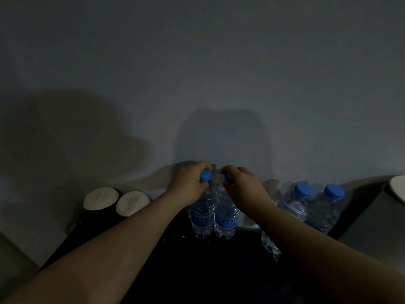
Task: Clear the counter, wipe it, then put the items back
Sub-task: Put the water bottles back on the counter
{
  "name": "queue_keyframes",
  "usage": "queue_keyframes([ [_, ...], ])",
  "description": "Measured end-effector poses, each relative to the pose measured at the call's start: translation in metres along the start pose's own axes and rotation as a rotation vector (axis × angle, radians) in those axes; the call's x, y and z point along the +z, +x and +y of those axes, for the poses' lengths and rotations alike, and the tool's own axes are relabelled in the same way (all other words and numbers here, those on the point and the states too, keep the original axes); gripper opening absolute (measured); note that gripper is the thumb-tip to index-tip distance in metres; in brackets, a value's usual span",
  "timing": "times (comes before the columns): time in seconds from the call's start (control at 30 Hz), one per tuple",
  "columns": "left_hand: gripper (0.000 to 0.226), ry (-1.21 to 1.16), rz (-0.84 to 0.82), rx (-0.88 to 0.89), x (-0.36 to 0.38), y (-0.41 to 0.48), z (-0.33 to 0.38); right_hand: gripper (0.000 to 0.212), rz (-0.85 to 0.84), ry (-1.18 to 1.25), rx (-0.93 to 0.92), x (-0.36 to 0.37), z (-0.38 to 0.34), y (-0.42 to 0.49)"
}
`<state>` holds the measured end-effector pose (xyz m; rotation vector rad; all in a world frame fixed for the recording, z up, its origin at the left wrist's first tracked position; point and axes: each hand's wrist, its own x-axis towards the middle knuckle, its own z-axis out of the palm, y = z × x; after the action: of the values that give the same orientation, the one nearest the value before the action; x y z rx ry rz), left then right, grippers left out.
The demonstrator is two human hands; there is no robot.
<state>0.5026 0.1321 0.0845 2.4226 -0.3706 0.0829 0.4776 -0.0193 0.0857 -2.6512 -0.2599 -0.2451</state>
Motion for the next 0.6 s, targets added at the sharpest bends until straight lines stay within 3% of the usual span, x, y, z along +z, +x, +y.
queue_keyframes([
  [0.27,0.054,0.194,0.045,0.114,0.009,-0.007,0.016,0.047,-0.026,0.049,0.046,-0.013,0.003,-0.004],
  [0.47,0.050,0.385,0.041,0.161,0.020,-0.004,0.042,0.037,0.162,-0.279,0.129,-0.047,0.034,-0.024],
  [0.6,0.049,0.449,-0.038,0.181,0.034,-0.002,0.055,0.044,0.072,-0.353,0.288,-0.058,0.061,-0.046],
])
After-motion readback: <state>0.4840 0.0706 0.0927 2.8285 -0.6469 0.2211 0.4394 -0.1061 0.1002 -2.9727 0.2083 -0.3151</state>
